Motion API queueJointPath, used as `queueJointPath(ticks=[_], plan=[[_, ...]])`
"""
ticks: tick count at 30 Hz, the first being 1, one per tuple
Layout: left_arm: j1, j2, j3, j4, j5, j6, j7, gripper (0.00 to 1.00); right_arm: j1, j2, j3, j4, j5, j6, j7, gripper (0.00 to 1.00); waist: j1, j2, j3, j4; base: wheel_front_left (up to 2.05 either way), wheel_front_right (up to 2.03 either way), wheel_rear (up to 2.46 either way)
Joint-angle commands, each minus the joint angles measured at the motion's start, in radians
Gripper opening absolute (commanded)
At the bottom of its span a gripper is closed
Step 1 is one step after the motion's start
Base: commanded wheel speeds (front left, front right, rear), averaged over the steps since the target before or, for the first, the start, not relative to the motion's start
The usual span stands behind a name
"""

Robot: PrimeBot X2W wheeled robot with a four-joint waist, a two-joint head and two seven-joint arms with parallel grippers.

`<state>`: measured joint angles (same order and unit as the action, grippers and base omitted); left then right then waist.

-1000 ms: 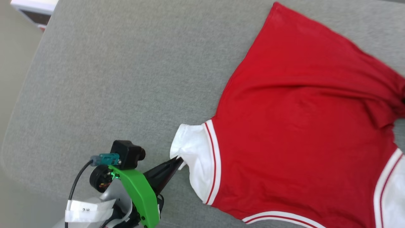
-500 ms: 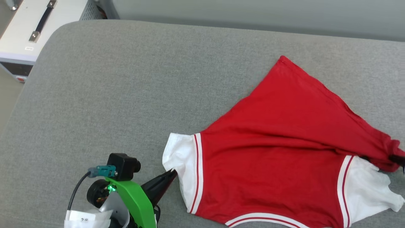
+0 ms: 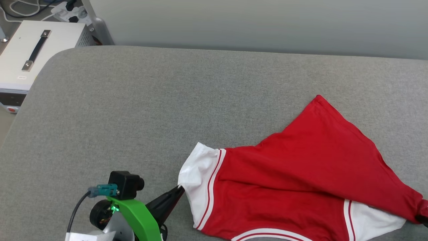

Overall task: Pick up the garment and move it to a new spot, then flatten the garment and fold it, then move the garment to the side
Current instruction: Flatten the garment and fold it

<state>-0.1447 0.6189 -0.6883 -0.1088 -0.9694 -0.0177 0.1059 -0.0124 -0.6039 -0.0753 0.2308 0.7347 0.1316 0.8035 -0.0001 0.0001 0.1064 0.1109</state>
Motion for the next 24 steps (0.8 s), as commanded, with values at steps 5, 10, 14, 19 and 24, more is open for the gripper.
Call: queueJointPath(ticks=[5,10,14,19,24], plan=[[0.004,0.002,0.0,-0.008,0.004,-0.001,-0.003,0.0,0.033,0.037,-0.022,-0.014,-0.005,-0.001,-0.011,0.0,0.0001,-0.0001,0.012,0.001,0.0,0.0,0.0],[-0.004,0.0,-0.003,-0.01,0.006,0.0,-0.001,0.0,0.016,0.039,-0.018,-0.042,-0.019,-0.001,0.042,1.0,0.0001,-0.0001,0.02,0.001,0.0,0.0,0.0],[-0.007,0.004,-0.003,-0.013,0.008,0.0,0.0,0.0,-0.018,0.014,-0.015,-0.107,-0.007,-0.001,0.091,1.0,0.0001,-0.0001,0.021,0.004,0.0,0.0,0.0],[-0.02,0.014,-0.008,-0.045,0.034,0.007,0.002,0.0,-0.107,-0.02,-0.021,-0.234,-0.001,-0.001,0.217,1.0,0.0001,-0.0001,0.055,0.027,0.0,0.0,0.0],[-0.06,0.007,-0.02,-0.091,0.068,0.012,0.014,0.0,-0.356,0.04,0.008,-0.293,-0.042,-0.001,0.396,1.0,0.0001,-0.0001,0.163,0.095,0.0,0.0,0.0]])
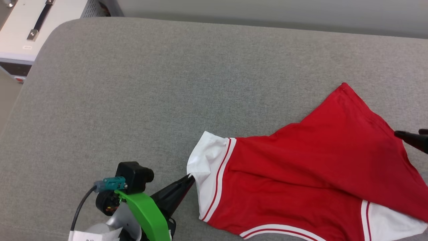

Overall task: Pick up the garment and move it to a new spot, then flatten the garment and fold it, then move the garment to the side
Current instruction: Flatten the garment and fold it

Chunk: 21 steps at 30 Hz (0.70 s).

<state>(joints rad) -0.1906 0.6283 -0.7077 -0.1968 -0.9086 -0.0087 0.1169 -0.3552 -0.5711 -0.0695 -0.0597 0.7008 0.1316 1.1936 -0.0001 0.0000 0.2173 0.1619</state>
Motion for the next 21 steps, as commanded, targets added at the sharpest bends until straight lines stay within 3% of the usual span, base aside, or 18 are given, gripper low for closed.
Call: queueJointPath(ticks=[1,9,21], plan=[[-0.02,-0.005,-0.002,-0.006,0.01,0.001,0.003,0.0,-0.041,0.016,0.008,0.002,-0.019,-0.001,0.021,1.0,0.0001,0.0,0.063,0.053,0.0,0.0,0.0],[-0.071,-0.043,-0.017,-0.045,0.014,-0.019,0.01,0.0,-0.234,0.056,0.041,0.122,-0.117,-0.001,0.09,1.0,0.0001,0.0,0.159,0.14,0.0,0.0,0.0],[-0.107,-0.066,-0.037,-0.065,0.042,-0.031,0.005,0.0,-0.342,0.014,0.101,0.301,-0.223,-0.001,0.087,1.0,0.0001,0.0,0.225,0.221,0.0,0.0,0.0]])
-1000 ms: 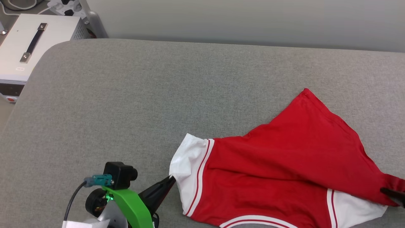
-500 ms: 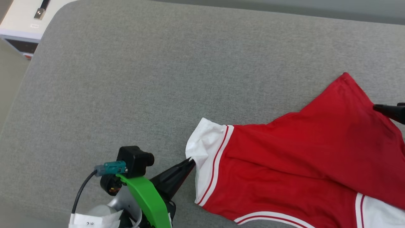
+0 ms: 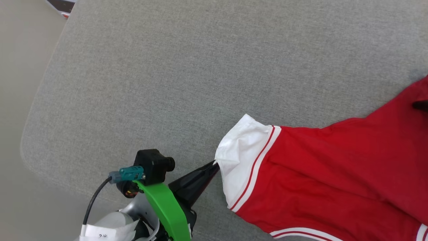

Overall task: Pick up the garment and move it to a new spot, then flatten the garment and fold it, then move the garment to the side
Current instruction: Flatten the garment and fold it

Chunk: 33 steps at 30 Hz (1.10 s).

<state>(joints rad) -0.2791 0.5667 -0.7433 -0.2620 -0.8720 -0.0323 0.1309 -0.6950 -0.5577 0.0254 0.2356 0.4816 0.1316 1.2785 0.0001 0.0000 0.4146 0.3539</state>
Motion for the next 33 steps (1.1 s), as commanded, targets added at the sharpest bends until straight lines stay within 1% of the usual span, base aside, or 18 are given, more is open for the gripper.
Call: queueJointPath(ticks=[1,11,12,14,19,26,31,33], plan=[[-0.019,-0.007,-0.002,0.0,0.005,-0.008,-0.01,0.0,0.004,0.0,0.012,0.013,-0.005,-0.001,0.006,1.0,-0.0001,0.0,0.029,0.031,0.0,0.0,0.0],[-0.028,-0.027,-0.008,0.019,0.003,-0.017,-0.028,0.0,0.07,-0.012,0.06,0.04,0.014,-0.001,0.026,1.0,-0.0001,0.0,0.041,0.052,0.0,0.0,0.0],[-0.029,-0.029,-0.008,0.021,0.003,-0.018,-0.03,0.0,0.075,-0.013,0.063,0.041,0.016,-0.001,0.031,0.54,-0.0001,0.0,0.043,0.053,0.0,0.0,0.0],[-0.03,-0.031,-0.009,0.026,0.002,-0.02,-0.033,0.0,0.083,-0.012,0.062,0.045,0.016,-0.001,0.037,0.0,-0.0001,0.0,0.043,0.055,0.0,0.0,0.0],[-0.034,-0.035,-0.007,0.039,-0.001,-0.021,-0.039,0.0,0.088,-0.008,0.059,0.046,0.01,-0.001,0.022,0.0,-0.0001,0.0,0.035,0.054,0.0,0.0,0.0],[-0.031,-0.033,-0.003,0.048,-0.001,-0.019,-0.051,0.0,0.089,0.011,0.047,0.053,0.026,-0.001,-0.117,0.0,-0.0001,0.0,-0.02,0.031,0.0,0.0,0.0],[-0.027,-0.022,0.009,0.051,0.001,-0.006,-0.058,0.0,0.087,0.004,0.061,0.058,0.038,-0.001,-0.216,0.0,-0.0001,0.0,-0.08,-0.002,0.0,0.0,0.0],[-0.025,-0.016,0.018,0.049,0.0,0.002,-0.062,0.0,0.082,0.007,0.058,0.058,0.061,-0.001,-0.263,0.0,-0.0001,0.0,-0.109,-0.019,0.0,0.0,0.0]])
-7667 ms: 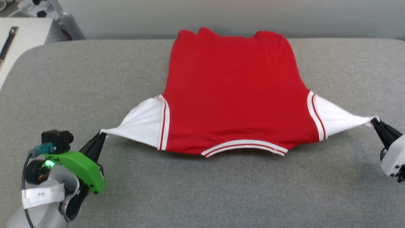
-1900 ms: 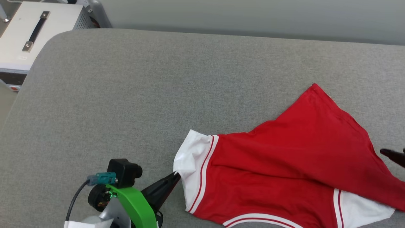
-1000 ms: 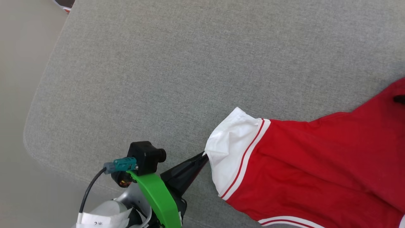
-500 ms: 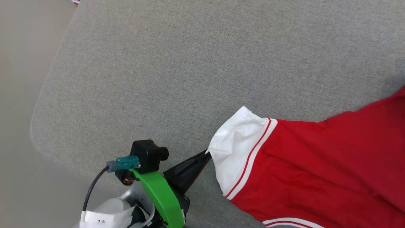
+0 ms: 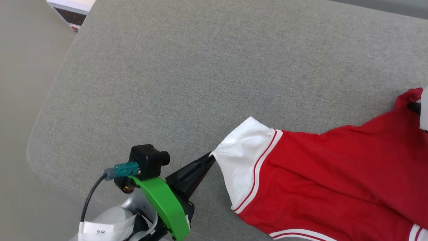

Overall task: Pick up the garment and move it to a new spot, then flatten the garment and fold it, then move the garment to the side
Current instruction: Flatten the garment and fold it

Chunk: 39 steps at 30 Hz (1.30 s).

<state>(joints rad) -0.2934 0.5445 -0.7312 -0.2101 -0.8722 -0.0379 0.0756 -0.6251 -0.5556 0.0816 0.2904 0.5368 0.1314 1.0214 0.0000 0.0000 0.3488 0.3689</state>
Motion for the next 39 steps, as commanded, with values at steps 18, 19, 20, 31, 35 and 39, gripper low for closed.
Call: queueJointPath(ticks=[18,19,20,31,35,39], plan=[[-0.007,0.103,0.131,-0.085,0.001,0.098,-0.039,0.0,0.093,-0.049,0.006,-0.125,0.153,-0.001,-0.239,0.0,0.0,0.0,-0.224,-0.186,0.0,0.0,0.0],[-0.009,0.108,0.14,-0.09,0.001,0.103,-0.043,0.0,0.101,-0.049,0.003,-0.135,0.156,-0.001,-0.249,0.0,0.0,0.0,-0.232,-0.194,0.0,0.0,0.0],[-0.011,0.112,0.151,-0.095,0.0,0.109,-0.047,0.0,0.11,-0.049,-0.001,-0.15,0.163,-0.001,-0.261,0.0,0.0,0.0,-0.241,-0.204,0.0,0.0,0.0],[-0.004,0.142,0.254,-0.129,-0.02,0.154,-0.112,0.0,0.191,-0.084,-0.046,-0.336,0.198,-0.001,-0.323,0.0,0.0,0.0,-0.296,-0.29,0.0,0.0,0.0],[-0.009,0.145,0.297,-0.143,-0.031,0.166,-0.142,0.0,0.223,-0.083,-0.09,-0.409,0.215,-0.001,-0.337,0.0,0.0,0.0,-0.303,-0.314,0.0,0.0,0.0],[-0.017,0.16,0.339,-0.157,-0.027,0.175,-0.171,0.0,0.252,-0.09,-0.133,-0.472,0.22,-0.001,-0.342,0.0,0.0,0.0,-0.312,-0.335,0.0,0.0,0.0]])
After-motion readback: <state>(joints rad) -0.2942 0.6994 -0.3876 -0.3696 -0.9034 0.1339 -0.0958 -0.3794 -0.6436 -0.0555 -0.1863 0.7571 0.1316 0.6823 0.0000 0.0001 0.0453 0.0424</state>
